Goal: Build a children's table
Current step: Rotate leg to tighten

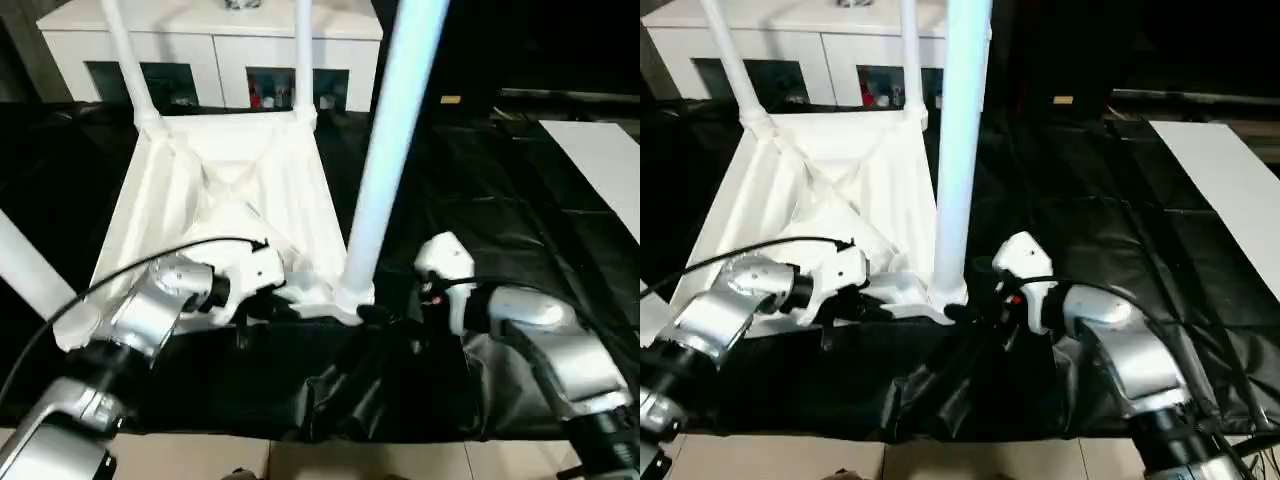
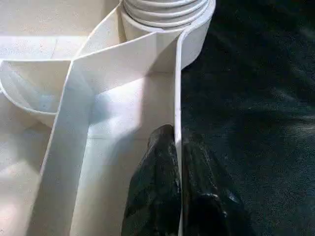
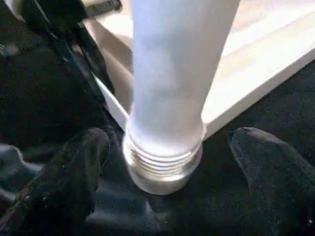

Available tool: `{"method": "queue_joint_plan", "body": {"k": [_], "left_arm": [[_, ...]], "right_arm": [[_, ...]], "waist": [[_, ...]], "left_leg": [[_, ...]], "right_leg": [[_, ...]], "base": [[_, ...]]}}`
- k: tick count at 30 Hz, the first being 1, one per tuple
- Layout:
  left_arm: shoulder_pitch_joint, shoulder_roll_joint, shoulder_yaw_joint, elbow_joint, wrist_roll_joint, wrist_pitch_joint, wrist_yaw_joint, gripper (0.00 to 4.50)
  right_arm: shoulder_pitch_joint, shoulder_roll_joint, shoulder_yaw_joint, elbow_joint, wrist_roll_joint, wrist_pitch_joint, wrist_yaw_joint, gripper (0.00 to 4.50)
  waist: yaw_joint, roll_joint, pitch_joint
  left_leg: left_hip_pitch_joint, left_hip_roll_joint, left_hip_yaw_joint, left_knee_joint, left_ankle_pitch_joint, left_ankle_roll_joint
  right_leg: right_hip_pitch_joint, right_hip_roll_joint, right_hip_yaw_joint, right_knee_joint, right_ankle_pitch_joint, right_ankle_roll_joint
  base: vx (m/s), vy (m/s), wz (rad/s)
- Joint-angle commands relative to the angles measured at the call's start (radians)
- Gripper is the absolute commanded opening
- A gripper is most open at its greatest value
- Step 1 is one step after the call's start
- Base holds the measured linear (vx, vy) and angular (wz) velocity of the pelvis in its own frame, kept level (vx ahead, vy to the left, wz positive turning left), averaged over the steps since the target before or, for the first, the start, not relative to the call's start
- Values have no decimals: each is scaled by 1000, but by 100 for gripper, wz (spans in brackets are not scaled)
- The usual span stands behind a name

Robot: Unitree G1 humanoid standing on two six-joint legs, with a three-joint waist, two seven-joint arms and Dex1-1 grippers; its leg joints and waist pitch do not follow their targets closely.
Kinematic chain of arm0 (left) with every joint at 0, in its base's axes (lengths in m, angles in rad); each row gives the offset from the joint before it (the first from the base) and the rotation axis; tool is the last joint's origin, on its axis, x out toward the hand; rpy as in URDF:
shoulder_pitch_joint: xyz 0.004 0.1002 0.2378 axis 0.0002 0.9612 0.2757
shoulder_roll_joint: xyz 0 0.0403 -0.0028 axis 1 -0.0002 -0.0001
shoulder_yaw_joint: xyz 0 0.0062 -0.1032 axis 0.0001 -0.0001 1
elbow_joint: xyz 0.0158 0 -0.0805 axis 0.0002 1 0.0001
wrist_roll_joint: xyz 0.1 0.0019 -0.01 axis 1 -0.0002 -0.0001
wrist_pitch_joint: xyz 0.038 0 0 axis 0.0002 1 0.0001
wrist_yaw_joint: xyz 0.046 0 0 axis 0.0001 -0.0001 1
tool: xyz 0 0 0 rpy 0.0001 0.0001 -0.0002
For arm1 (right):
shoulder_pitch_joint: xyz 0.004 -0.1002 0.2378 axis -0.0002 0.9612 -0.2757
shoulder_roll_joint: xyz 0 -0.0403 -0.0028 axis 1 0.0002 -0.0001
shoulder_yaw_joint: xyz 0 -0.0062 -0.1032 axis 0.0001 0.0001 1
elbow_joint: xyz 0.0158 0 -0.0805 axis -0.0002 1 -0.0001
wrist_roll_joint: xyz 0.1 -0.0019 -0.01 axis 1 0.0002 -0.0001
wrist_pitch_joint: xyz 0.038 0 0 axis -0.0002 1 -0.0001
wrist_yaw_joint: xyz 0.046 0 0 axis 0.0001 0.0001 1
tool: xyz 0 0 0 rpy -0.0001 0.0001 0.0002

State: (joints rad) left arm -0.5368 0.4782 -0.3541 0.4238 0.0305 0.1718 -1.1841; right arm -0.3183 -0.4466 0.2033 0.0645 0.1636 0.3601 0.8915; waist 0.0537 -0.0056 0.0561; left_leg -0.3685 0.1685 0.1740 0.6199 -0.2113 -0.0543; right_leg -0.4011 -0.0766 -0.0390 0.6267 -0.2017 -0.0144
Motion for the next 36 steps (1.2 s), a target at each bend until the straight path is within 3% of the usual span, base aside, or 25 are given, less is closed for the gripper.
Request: {"method": "queue_joint_plan", "body": {"k": [1, 9, 10, 18, 25, 33, 36], "left_arm": [[21, -25, -10, -29, -31, -1, 1, 0], [41, -21, 1, -72, -19, 26, 24, 0], [42, -21, 2, -75, -17, 28, 26, 0], [44, -16, 5, -73, -13, 31, 34, 0], [40, -10, 5, -62, -9, 25, 37, 0], [66, -8, 13, -75, -15, 31, 51, 0], [79, -26, 24, -87, -15, 60, 94, 0]], "right_arm": [[-20, -2, 4, 18, -17, -14, -12, 443], [-55, 28, 8, 83, -18, -45, -18, 443], [-56, 32, 11, 89, -19, -50, -14, 415], [-61, 48, 29, 115, -17, -64, 10, 365], [-59, 48, 26, 131, -18, -73, 17, 295], [-41, 63, 18, 144, -26, -88, -20, 271], [-36, 92, 1, 168, -47, -94, -102, 270]], "waist": [[2, -6, -60], [2, -12, -63], [2, -12, -64], [2, -10, -64], [2, -9, -63], [0, -5, -62], [-10, -7, -59]], "left_leg": [[12, 60, -15, -85, -137, 45], [7, 57, -15, -82, -98, 63], [7, 57, -15, -82, -98, 64], [9, 57, -14, -82, -108, 61], [8, 57, -15, -83, -106, 62], [8, 57, -15, -84, -119, 54], [5, 56, -16, -87, -136, 42]], "right_leg": [[50, -71, 44, -70, -122, -252], [52, -71, 43, -65, -86, -243], [52, -71, 43, -64, -86, -243], [51, -70, 44, -66, -99, -242], [51, -69, 43, -65, -92, -244], [51, -70, 43, -67, -107, -243], [50, -68, 42, -70, -134, -241]], "base": [[0, 0, 0], [0, 0, 0], [0, 0, 0], [0, 0, 0], [0, 0, 0], [0, 0, 0], [0, 0, 0]]}}
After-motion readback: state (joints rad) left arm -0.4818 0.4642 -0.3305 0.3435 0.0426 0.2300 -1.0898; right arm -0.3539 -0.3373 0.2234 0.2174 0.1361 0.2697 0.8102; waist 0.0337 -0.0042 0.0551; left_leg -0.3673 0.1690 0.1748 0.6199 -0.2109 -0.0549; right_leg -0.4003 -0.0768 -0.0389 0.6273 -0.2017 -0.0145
